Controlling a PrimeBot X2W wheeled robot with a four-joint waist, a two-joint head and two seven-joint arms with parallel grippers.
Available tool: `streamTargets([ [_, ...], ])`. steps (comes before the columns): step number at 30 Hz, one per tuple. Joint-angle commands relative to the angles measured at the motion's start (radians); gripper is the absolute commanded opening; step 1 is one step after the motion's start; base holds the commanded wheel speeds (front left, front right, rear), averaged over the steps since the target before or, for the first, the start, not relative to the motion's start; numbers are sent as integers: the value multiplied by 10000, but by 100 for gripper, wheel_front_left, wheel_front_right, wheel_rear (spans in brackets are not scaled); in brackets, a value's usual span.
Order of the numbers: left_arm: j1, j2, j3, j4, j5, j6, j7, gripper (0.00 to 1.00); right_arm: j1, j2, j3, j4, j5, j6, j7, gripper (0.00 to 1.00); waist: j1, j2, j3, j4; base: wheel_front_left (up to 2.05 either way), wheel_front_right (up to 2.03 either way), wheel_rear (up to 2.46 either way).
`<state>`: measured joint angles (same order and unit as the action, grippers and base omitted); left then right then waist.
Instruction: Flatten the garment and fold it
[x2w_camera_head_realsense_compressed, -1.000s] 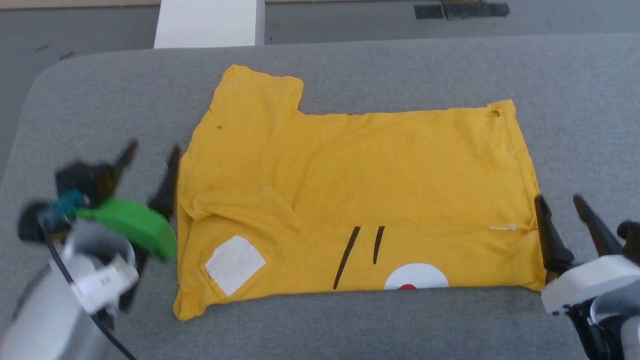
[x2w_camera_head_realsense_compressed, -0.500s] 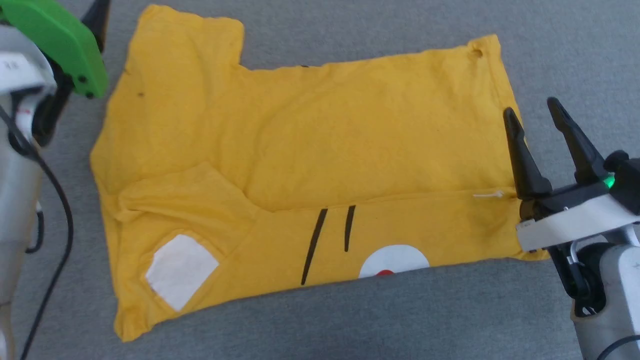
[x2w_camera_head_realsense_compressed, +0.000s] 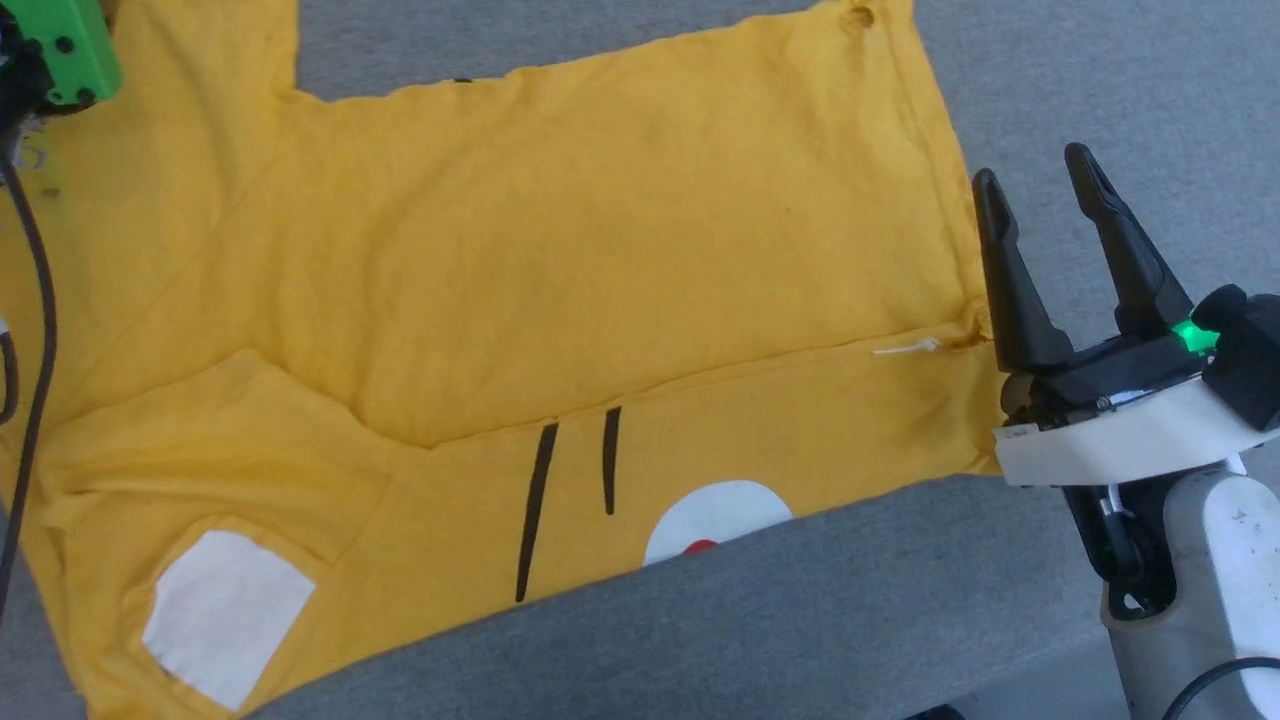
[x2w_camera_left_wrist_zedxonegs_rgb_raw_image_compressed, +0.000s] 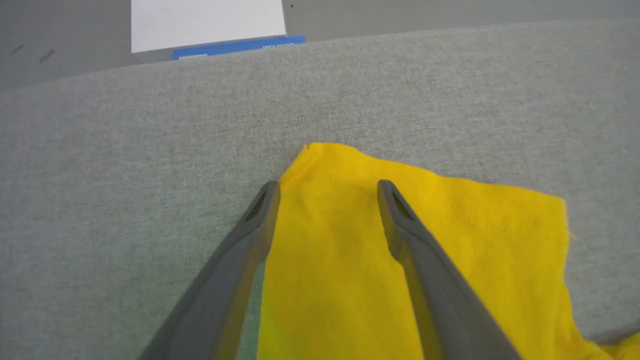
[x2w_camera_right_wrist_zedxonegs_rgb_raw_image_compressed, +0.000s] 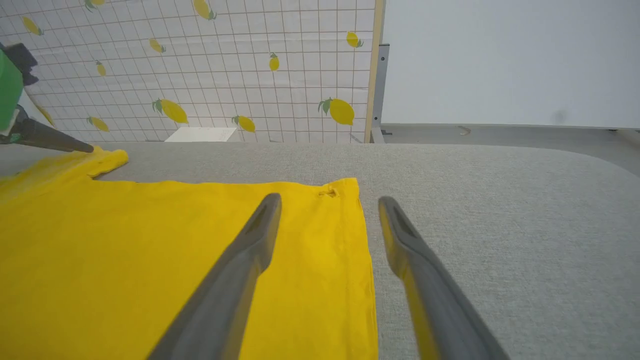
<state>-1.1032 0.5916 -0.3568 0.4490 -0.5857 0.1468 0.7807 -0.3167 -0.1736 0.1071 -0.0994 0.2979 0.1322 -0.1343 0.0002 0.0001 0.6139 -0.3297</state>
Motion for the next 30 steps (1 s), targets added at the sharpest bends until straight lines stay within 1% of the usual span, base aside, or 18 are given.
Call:
streamTargets([
  [1, -99, 173, -61, 31, 143, 187, 256, 100, -149, 67, -1, -86, -80, -15, -121, 100, -2, -1, 309, -351, 0, 0, 0],
  [5, 62, 451, -125, -127, 335, 635, 758, 100, -105, 160, -89, -206, -146, -15, -278, 100, -2, -1, 363, -429, 0, 0, 0],
  [6, 107, 523, -152, -176, 395, 692, 803, 92, -102, 174, -102, -226, -160, -15, -296, 100, -2, -1, 373, -436, 0, 0, 0],
  [7, 173, 600, -181, -227, 453, 760, 859, 50, -102, 188, -113, -245, -172, -15, -305, 100, -2, -1, 379, -437, 0, 0, 0],
  [8, 230, 648, -202, -266, 479, 804, 921, 38, -107, 194, -122, -259, -184, -15, -301, 100, -2, -1, 383, -432, 0, 0, 0],
  [9, 294, 706, -229, -337, 504, 825, 971, 22, -117, 195, -130, -274, -200, -15, -293, 100, -2, -1, 388, -423, 0, 0, 0],
  [10, 341, 741, -233, -398, 503, 835, 988, 0, -129, 190, -131, -281, -217, -15, -281, 100, -2, -1, 388, -411, 0, 0, 0],
  [16, 547, 785, -161, -755, 266, 736, 963, 0, -506, 75, -65, -257, -300, -15, 15, 100, -2, -1, 424, -301, 0, 0, 0],
  [19, 599, 752, -136, -847, 170, 669, 852, 0, -1143, 7, -85, -63, -270, -15, 450, 100, -2, -1, 425, -259, 0, 0, 0],
  [23, 685, 663, -205, -901, 113, 642, 815, 0, -2775, -23, -120, 885, -91, -15, 1897, 100, -2, -1, 369, -196, 0, 0, 0],
  [25, 682, 641, -260, -942, 114, 627, 849, 0, -3743, 173, -342, 1653, 130, -15, 2762, 100, -2, -1, 384, -134, 0, 0, 0],
  [30, 601, 406, -353, -1050, 35, 586, 786, 0, -5972, 606, -983, 4044, 102, -15, 5796, 100, -2, -1, 512, 163, 0, 0, 0],
])
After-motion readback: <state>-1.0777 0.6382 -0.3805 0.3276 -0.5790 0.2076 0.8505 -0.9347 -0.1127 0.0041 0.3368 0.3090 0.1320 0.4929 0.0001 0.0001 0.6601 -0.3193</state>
